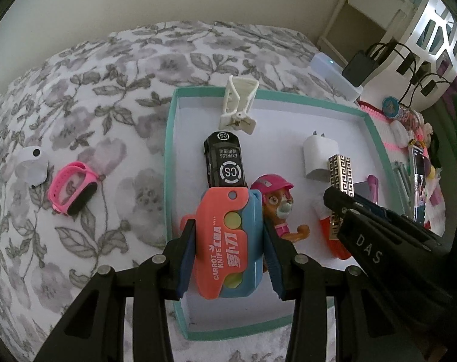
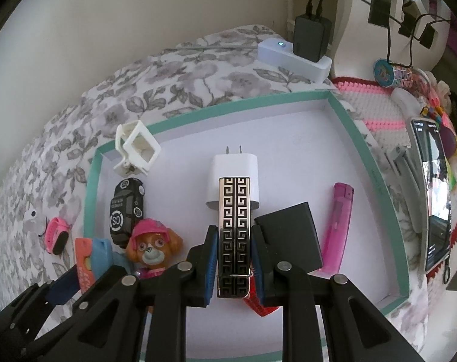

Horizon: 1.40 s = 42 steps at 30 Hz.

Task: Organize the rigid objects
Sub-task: 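Carry the coral toy and watch band into the tray and open both grippers, then move both open grippers back toward the pink band and white earbud case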

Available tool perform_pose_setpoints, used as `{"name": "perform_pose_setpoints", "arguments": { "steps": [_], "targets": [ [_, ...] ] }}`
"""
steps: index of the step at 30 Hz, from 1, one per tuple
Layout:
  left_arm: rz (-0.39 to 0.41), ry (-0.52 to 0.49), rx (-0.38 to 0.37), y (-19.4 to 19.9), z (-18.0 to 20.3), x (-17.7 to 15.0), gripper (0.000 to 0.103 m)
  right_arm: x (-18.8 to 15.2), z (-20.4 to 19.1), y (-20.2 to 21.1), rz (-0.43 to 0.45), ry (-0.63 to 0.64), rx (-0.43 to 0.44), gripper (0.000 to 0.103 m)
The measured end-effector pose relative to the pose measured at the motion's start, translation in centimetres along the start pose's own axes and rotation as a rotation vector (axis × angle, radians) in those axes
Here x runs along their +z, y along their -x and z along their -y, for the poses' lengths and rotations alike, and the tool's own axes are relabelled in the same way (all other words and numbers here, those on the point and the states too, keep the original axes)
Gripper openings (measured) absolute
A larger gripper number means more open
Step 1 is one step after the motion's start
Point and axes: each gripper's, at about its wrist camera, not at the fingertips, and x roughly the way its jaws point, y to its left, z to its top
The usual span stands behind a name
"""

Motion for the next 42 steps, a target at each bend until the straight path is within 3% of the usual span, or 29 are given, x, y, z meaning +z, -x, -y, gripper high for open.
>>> {"name": "perform_pose_setpoints", "arguments": {
  "steps": [14, 18, 23, 29, 35, 39, 41, 42],
  "targets": [
    [0.029, -0.020, 0.011, 0.6, 0.1, 0.1, 0.045, 0.1, 0.0, 0.3, 0.013, 0.000, 0.001, 0.024],
    [0.051, -0.008, 0.008, 1.2, -0.1, 0.4, 0.051, 0.3, 0.0, 1.1, 0.046, -0.005, 0.004, 0.024],
    [0.085, 0.024, 0.007, 2.1, -0.7, 0.7, 0.052, 0.5, 0.0, 2.2, 0.097, -0.018, 0.001, 0.024],
    [0.137, 0.082, 0.055, 3.2, -2.2, 1.1, 0.052, 0.7, 0.3, 3.2, 0.146, -0.040, 0.008, 0.024],
    [0.163, 0.147, 0.134, 3.7, -4.3, 1.2, 0.056, 0.5, -0.5, 2.4, 0.117, -0.014, 0.009, 0.024],
    [0.166, 0.193, 0.198, 3.6, -5.8, 1.3, 0.060, 0.3, -1.4, 1.8, 0.102, 0.024, 0.005, 0.039],
    [0.166, 0.212, 0.218, 3.5, -6.5, 1.2, 0.061, 0.2, -1.8, 1.8, 0.105, 0.042, 0.009, 0.039],
    [0.166, 0.220, 0.229, 3.4, -6.8, 1.2, 0.067, 0.2, -2.1, 1.8, 0.109, 0.052, 0.007, 0.044]
  ]
}}
